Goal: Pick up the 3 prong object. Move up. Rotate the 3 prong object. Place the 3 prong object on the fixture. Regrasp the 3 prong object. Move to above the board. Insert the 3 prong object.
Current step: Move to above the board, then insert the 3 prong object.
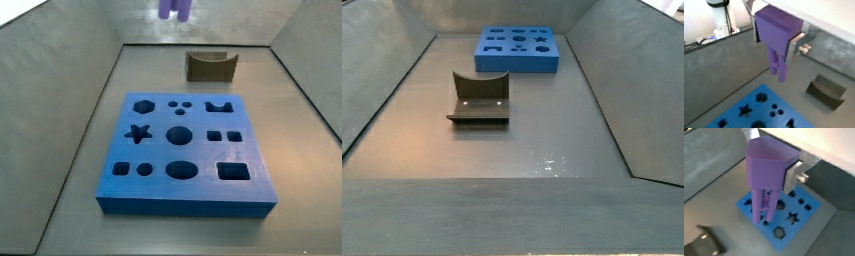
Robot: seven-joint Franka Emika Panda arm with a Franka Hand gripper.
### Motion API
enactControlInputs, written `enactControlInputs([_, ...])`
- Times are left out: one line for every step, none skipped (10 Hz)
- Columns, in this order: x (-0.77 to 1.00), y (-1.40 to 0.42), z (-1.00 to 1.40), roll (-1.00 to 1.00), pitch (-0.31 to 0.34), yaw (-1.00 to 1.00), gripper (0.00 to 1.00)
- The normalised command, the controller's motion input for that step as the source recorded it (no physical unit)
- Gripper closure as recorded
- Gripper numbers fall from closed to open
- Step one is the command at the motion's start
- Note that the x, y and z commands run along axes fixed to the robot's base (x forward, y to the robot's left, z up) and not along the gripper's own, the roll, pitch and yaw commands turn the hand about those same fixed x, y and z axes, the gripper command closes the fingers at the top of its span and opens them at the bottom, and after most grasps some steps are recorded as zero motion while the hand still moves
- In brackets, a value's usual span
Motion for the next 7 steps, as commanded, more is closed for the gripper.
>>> enactControlInputs([-0.30,-0.01,0.02,-0.49,-0.252,-0.02,1.00])
enactControlInputs([-0.24,0.03,0.03,-0.34,-0.228,-0.01,1.00])
enactControlInputs([-0.21,0.04,0.02,-0.29,-0.213,-0.01,1.00])
enactControlInputs([-0.16,0.05,0.02,-0.22,-0.175,-0.01,1.00])
enactControlInputs([0.19,0.00,-0.13,0.00,0.000,-0.13,1.00])
enactControlInputs([0.53,0.22,-0.26,-0.06,0.000,-0.65,1.00])
enactControlInputs([0.45,0.19,-0.33,-0.05,0.000,-0.71,1.00])
